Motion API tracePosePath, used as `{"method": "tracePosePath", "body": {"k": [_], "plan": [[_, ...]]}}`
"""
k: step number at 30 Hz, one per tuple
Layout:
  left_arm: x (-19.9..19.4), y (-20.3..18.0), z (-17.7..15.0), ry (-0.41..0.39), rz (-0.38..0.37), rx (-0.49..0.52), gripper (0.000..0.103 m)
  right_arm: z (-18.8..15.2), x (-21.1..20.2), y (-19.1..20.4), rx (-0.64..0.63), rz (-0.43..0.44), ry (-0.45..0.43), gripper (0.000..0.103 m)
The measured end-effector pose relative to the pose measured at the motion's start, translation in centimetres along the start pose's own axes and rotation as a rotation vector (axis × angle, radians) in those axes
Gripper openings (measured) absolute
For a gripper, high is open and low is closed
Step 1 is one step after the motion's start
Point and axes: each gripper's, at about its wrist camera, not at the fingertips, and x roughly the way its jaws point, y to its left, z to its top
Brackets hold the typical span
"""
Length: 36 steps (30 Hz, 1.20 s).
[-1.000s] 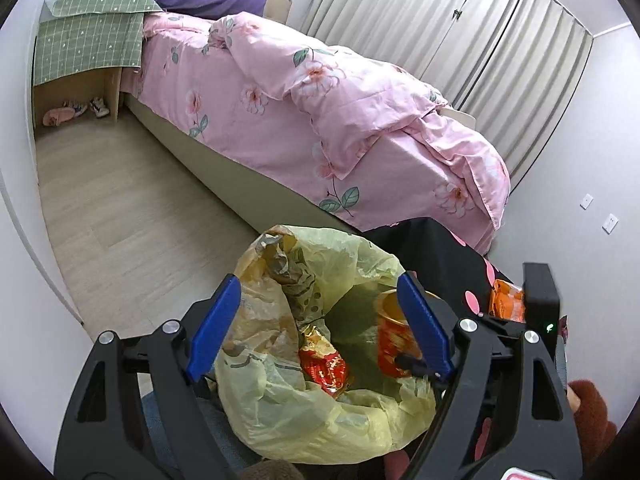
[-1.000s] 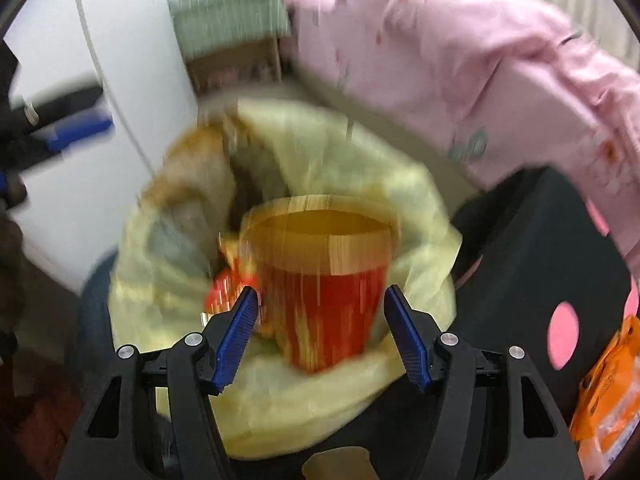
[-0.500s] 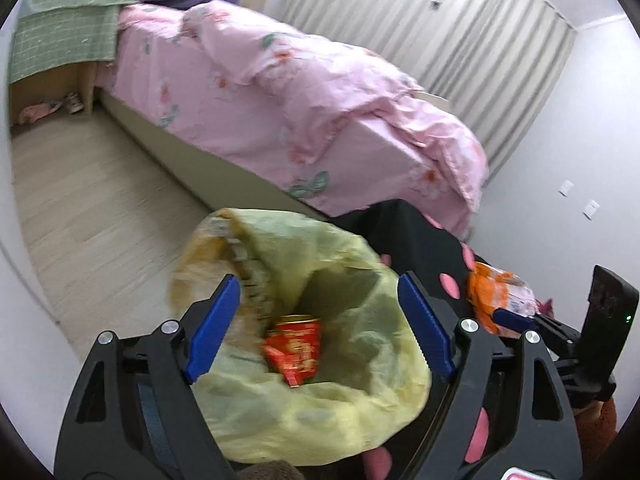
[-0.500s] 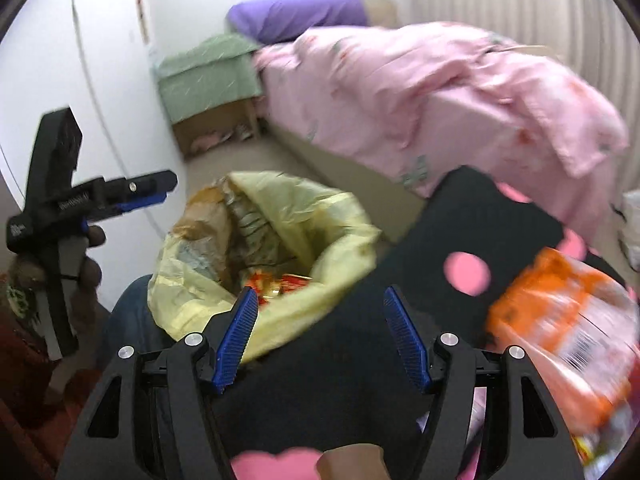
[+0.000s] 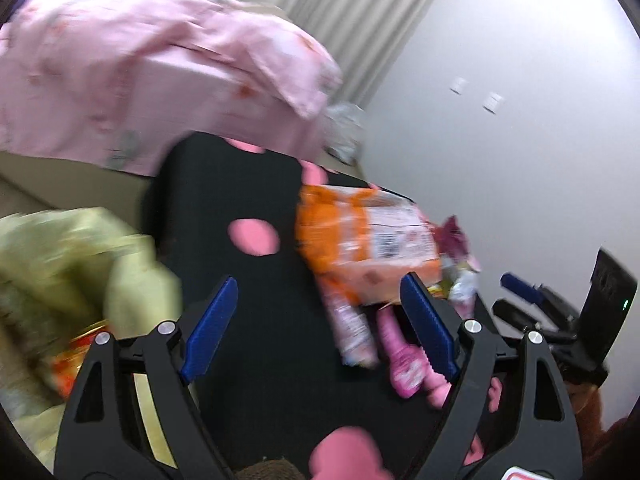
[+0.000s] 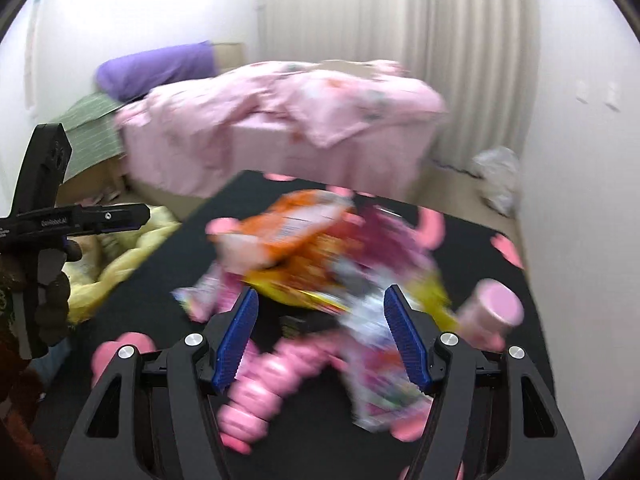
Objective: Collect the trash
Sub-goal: 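Return the right tool to the table and grasp the Kleenex tissue pack, then grasp a pink candy stick wrapper with the left tool while the right tool holds the tissue pack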
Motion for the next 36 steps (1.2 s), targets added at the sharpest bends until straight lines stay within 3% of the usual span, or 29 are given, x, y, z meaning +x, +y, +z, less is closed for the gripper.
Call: {"method": "tracePosePath", "body": {"k": [4,7,10,11,13,15,19,26,30,33,35,36], "plan": [[5.0,-2.0,1.9,0.069,-0.017,-0.01,0.079,-2.2,-0.3,-3.0,0.068,-0.042,0.016,0.062],[8.6,-1.9,2.6,0.126,0.041,-0.027,0.077,-3.8,-0.6,-4.2,0.083,-0.078,0.029,0.062],[11.6,-1.3,2.6,0.21,0.119,-0.064,0.055,-4.7,-0.6,-4.9,0.099,-0.092,0.031,0.062],[11.5,-1.1,2.5,0.207,0.123,-0.078,0.054,-4.9,-0.6,-5.1,0.108,-0.091,0.03,0.062],[11.3,-0.9,2.4,0.218,0.106,-0.088,0.033,-5.1,-0.5,-5.4,0.12,-0.086,0.03,0.062],[10.8,-0.8,2.3,0.22,0.078,-0.096,0.02,-5.3,-0.4,-5.4,0.131,-0.066,0.03,0.062],[8.0,-1.3,2.3,0.161,0.068,-0.06,0.009,-5.1,-0.3,-3.8,0.089,-0.042,0.027,0.062],[2.4,-1.1,1.5,0.099,0.017,-0.066,0.005,-4.5,-0.1,-2.6,0.023,-0.075,0.018,0.062],[1.6,-0.5,0.5,0.177,-0.034,-0.06,0.005,-4.4,0.5,-3.7,0.035,-0.076,0.041,0.062],[2.2,-0.7,-0.6,0.219,-0.009,-0.004,0.006,-4.7,2.2,-4.7,0.044,-0.082,0.087,0.062],[2.9,-0.7,-1.4,0.235,-0.015,0.008,0.014,-5.0,3.6,-5.1,0.043,-0.085,0.114,0.062],[3.2,-0.6,-1.6,0.236,-0.031,0.006,0.025,-5.1,4.1,-5.2,0.037,-0.088,0.127,0.062]]}}
